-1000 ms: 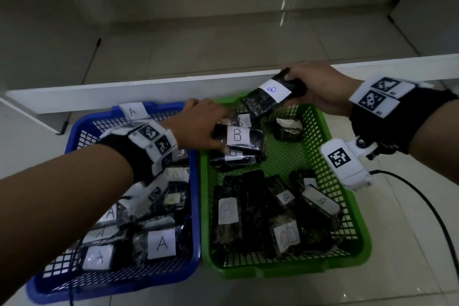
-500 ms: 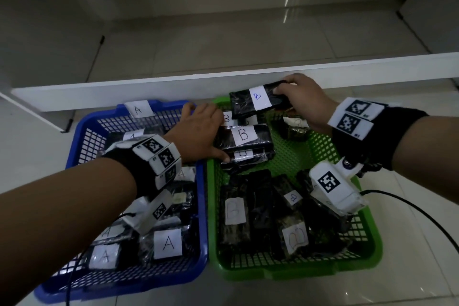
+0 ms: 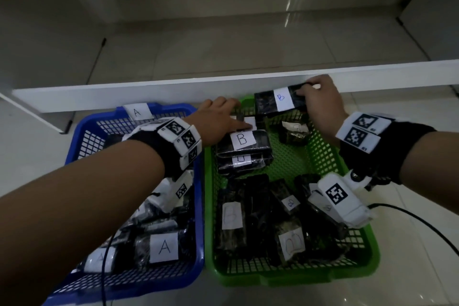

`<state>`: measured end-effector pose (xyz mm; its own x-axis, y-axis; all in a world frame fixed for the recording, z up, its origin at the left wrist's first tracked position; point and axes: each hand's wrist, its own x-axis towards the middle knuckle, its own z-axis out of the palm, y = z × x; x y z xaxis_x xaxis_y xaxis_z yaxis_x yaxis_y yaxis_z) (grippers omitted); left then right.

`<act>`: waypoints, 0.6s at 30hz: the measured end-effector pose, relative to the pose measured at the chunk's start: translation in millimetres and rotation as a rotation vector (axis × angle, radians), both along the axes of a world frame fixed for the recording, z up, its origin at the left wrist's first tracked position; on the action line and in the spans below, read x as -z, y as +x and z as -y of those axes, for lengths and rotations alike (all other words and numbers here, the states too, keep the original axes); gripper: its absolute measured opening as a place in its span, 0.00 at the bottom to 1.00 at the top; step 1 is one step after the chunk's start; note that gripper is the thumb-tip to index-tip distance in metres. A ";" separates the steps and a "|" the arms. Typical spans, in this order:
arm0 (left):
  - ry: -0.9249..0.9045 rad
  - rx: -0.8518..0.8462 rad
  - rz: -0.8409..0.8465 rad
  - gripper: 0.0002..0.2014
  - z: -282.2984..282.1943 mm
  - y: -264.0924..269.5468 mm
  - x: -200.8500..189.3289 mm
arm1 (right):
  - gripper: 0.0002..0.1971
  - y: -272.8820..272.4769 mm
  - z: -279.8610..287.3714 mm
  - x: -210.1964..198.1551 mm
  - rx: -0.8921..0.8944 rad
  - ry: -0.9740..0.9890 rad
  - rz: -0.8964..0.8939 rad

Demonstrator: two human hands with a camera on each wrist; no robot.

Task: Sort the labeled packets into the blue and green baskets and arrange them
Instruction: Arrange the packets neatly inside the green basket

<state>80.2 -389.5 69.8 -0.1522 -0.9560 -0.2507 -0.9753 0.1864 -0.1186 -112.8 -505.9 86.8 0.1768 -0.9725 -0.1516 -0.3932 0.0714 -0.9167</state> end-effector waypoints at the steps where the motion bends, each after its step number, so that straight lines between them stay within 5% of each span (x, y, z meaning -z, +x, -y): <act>1: -0.001 -0.003 0.005 0.34 1.9 -1.5 -1.6 | 0.09 -3.4 0.3 3.2 -0.028 0.028 -0.010; 9: 0.024 -0.141 -0.202 0.22 8.7 12.1 -15.1 | 0.15 -7.1 2.6 18.3 -0.142 0.122 -0.036; 18: -0.125 -0.378 -0.814 0.16 7.4 29.0 -27.4 | 0.16 14.5 -11.0 29.9 -0.197 0.059 -0.085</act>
<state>109.2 -396.9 97.2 0.0930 -0.9912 -0.0941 -0.7599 -0.1317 0.6366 -98.3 -494.9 56.9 0.3464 -0.9095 -0.2298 -0.4803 0.0385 -0.8763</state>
